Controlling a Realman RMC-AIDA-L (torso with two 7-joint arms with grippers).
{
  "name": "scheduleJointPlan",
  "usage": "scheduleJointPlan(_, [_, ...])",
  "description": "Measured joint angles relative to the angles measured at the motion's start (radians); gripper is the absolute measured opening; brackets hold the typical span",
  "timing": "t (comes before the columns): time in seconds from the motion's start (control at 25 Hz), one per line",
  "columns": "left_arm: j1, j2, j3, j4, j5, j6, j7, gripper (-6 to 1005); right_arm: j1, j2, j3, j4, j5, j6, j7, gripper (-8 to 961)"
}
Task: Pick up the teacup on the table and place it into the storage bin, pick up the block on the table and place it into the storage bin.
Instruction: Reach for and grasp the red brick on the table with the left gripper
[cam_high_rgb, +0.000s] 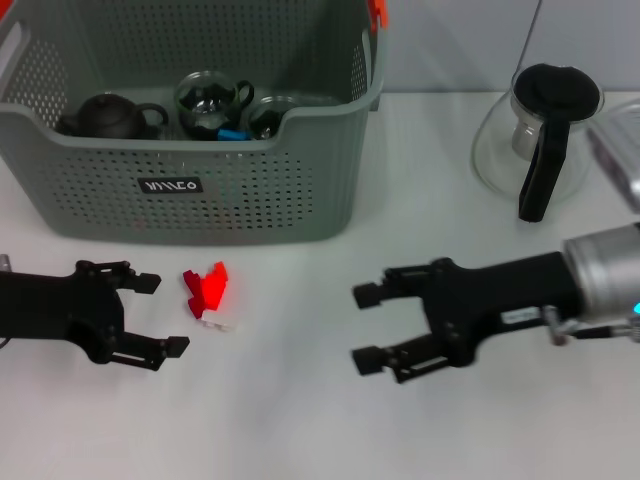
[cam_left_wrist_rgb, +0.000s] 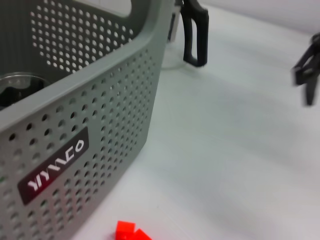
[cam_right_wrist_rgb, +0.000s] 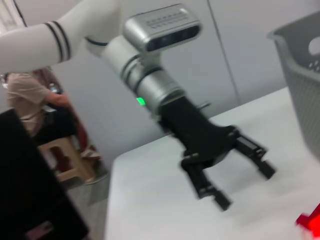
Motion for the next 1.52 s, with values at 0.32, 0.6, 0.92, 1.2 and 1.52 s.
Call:
scheduleJointPlan(0.32, [-0.025,-0.013,0.132,0.026,0.059,-0.125,-0.001,927,-0.054,-0.044,0.060,-0.066,-0.021,-0.091,0.083,913])
scheduleJointPlan(0.6, [-0.064,-0.026,0.179,0.024,0.129,-0.203,-0.005,914,-0.056,-0.028,0.089,-0.074,-0.021,-0.084,0.086,913])
scheduleJointPlan(0.92, [-0.086,-0.039,0.222,0.006,0.169,-0.288,-0.006,898,-0.056,-0.020,0.101,-0.075,-0.017,-0.083,0.085,912])
scheduleJointPlan(1.2, [-0.109,-0.039,0.229,-0.020,0.214,-0.322,-0.009,885,-0.053,-0.017,0.102,-0.075,-0.016,-0.067,0.085,912])
scheduleJointPlan(1.52, [-0.117,-0.042,0.253,-0.050,0.227,-0.374,-0.008,825,-0.050,-0.015,0.102,-0.075,-0.015,-0.055,0.084,912])
